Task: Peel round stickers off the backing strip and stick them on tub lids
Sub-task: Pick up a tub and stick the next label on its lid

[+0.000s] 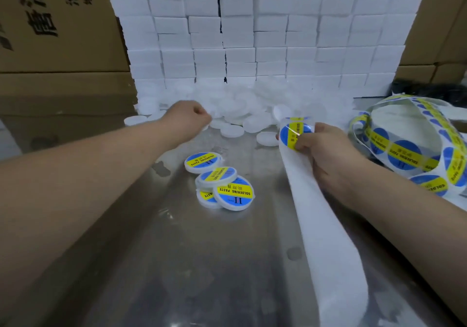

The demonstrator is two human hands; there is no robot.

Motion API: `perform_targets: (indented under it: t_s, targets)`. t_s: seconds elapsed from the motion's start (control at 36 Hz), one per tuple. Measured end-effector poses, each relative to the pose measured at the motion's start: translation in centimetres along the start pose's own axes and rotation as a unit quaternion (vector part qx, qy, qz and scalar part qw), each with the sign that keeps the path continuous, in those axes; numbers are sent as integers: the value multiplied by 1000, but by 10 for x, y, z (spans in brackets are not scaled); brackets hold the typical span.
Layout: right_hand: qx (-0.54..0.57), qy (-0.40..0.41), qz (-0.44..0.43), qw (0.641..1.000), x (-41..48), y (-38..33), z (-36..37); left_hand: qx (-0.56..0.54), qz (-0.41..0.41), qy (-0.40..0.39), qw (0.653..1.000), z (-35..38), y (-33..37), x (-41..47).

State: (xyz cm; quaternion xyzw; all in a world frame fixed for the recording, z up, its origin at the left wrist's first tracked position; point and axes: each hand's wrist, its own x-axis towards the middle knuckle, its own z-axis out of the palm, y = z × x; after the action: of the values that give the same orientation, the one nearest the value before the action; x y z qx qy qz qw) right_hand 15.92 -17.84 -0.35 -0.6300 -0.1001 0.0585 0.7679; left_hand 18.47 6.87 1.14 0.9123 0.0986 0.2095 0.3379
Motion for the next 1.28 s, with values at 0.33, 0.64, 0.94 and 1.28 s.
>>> perform_targets:
  t_s: [0.33,0.64,0.94,1.28]
  targets:
    - [-91,37,-45,994,-5,-2,0,-324,25,-53,944,-17,93,-145]
    - [-67,-110,-79,989,-33,-14,21,-37,151,84,984,1,65,-145]
    - [20,-292,-24,956,-41,-11,25,12,130,70,989,-7,53,-147]
    - [-81,-294,-28,952,-46,-8,27,-17,148,46,988,-4,54,-155]
